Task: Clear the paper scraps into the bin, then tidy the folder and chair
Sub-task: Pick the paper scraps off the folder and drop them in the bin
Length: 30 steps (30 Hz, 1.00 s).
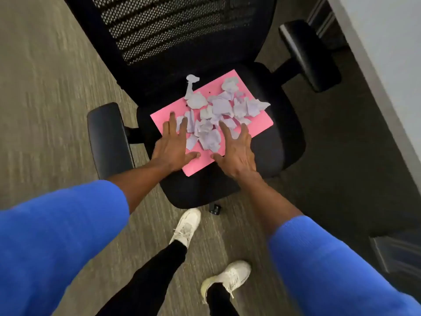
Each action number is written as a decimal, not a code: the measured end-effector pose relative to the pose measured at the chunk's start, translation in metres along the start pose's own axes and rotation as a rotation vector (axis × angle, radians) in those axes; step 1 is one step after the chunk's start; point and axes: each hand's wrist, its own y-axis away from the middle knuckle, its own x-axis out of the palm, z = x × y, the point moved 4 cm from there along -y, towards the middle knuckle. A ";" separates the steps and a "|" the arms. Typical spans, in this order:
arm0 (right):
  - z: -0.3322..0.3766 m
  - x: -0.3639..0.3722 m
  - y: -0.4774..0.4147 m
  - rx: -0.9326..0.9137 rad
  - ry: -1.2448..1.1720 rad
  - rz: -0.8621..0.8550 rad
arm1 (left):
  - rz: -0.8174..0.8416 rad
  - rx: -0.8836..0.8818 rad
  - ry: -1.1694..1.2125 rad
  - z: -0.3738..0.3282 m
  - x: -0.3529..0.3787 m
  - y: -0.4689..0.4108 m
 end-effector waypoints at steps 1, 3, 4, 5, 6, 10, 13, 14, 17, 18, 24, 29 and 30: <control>0.004 0.003 -0.010 -0.031 0.039 -0.007 | 0.003 0.029 -0.008 0.000 0.001 -0.006; 0.009 0.009 -0.028 -0.034 0.117 0.010 | 0.026 0.057 -0.008 0.002 0.002 -0.012; 0.013 0.013 -0.037 -0.036 0.145 0.025 | 0.039 0.071 -0.006 0.002 0.003 -0.017; 0.017 0.017 -0.044 -0.049 0.188 0.035 | 0.055 0.076 0.012 0.002 0.003 -0.020; 0.019 0.022 -0.049 -0.065 0.231 0.041 | 0.064 0.085 0.033 0.001 0.005 -0.022; 0.026 0.032 -0.059 -0.094 0.320 0.055 | 0.061 0.127 0.065 0.000 0.007 -0.027; 0.027 0.036 -0.064 -0.104 0.317 0.060 | 0.029 0.155 0.092 -0.001 0.011 -0.027; 0.028 0.036 -0.065 -0.118 0.311 0.056 | 0.018 0.156 0.097 -0.002 0.012 -0.028; 0.029 0.036 -0.069 -0.148 0.273 0.038 | -0.023 0.137 0.125 -0.004 0.016 -0.031; 0.029 0.036 -0.068 -0.151 0.265 0.034 | -0.034 0.121 0.144 -0.005 0.017 -0.032; 0.024 0.038 -0.060 -0.204 0.212 -0.038 | -0.096 0.100 0.237 -0.011 0.019 -0.032; 0.011 0.031 -0.048 -0.202 0.106 -0.085 | -0.116 0.048 0.281 -0.014 0.021 -0.032; 0.009 0.029 -0.045 -0.204 0.078 -0.096 | -0.123 0.028 0.300 -0.013 0.022 -0.031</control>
